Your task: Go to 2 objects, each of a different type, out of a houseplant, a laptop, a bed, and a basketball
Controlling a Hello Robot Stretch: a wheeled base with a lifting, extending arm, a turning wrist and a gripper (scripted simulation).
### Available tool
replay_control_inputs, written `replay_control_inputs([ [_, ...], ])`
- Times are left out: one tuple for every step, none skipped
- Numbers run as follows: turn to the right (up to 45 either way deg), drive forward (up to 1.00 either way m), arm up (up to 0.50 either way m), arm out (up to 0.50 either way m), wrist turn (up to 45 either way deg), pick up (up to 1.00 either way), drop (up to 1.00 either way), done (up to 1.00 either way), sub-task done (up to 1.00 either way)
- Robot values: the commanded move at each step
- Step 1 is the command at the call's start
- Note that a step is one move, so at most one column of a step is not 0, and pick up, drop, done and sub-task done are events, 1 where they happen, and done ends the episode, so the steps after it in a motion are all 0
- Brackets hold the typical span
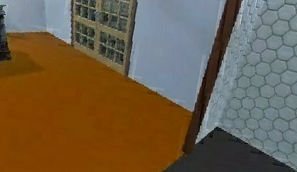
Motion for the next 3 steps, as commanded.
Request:
replay_control_inputs([
  [0.0,0.5,0.0,0.0,0.0,0.0,0.0,0.0,0.0],
  [-45.0,0.0,0.0,0.0,0.0,0.0,0.0,0.0,0.0],
  [-6.0,0.0,0.0,0.0,0.0,0.0,0.0,0.0,0.0],
])
